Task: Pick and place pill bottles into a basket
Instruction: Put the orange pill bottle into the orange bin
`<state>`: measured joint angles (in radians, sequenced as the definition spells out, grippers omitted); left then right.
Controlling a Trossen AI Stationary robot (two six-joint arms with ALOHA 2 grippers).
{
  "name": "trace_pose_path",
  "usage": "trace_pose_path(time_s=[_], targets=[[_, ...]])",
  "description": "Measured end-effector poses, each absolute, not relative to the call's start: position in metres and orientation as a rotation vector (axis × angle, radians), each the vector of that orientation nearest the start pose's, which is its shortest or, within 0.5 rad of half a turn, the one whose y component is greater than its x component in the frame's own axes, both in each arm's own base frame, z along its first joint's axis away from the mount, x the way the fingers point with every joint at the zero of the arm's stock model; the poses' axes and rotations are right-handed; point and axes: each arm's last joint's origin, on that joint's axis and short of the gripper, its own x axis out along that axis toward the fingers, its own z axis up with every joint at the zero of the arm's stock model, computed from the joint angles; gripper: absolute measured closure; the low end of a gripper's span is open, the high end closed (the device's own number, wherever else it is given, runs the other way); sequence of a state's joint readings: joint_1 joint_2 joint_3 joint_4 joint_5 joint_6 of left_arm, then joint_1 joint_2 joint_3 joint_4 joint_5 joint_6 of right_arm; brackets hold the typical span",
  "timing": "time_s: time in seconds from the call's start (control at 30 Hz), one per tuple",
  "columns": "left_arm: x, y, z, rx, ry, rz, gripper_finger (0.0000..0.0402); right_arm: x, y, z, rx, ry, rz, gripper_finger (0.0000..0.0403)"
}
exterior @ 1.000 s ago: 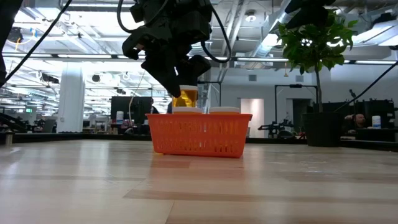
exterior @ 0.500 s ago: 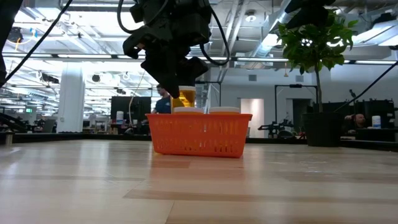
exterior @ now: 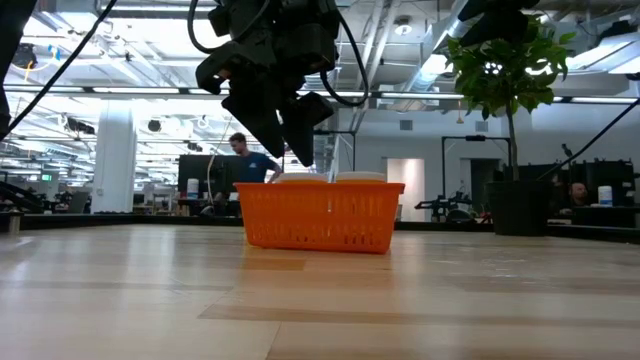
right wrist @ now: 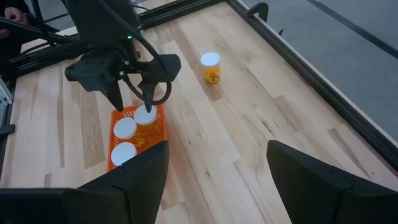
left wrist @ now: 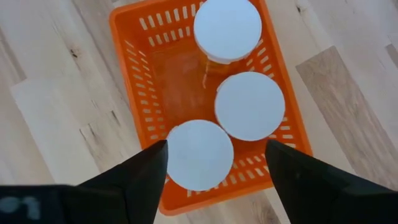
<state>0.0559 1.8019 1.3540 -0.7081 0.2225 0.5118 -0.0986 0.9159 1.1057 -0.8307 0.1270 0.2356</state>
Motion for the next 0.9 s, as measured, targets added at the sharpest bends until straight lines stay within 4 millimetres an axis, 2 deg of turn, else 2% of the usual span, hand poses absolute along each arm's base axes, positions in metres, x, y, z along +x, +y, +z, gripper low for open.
trace_pose_path(time_s=[0.27,0.37,0.47,0.7,0.77,0.9], targets=[[0.366,0.015,0.228,0.31,1.093,-0.41,0.0136,0.165,-0.02,0.36,0.218,0.613,-0.292,0.0137],[0.363,0.016,0.24,0.331,1.118,-0.416,0.0136,0.165,-0.02,0.36,0.218,0.613,-0.293,0.0137],[0.36,0.023,0.263,0.306,1.054,-0.386,0.0136,0.165,-0.02,0.36,0.218,0.613,-0.293,0.0137],[0.326,0.061,0.314,0.129,0.913,-0.257,0.0136,0.165,-0.02,0.361,0.218,0.61,-0.293,0.0137],[0.314,0.07,0.322,0.092,0.883,-0.23,0.0136,0.165,-0.02,0.361,0.211,0.599,-0.293,0.0137],[0.297,0.08,0.326,0.029,0.857,-0.224,0.0136,0.166,-0.023,0.363,0.208,0.581,-0.303,0.0137]])
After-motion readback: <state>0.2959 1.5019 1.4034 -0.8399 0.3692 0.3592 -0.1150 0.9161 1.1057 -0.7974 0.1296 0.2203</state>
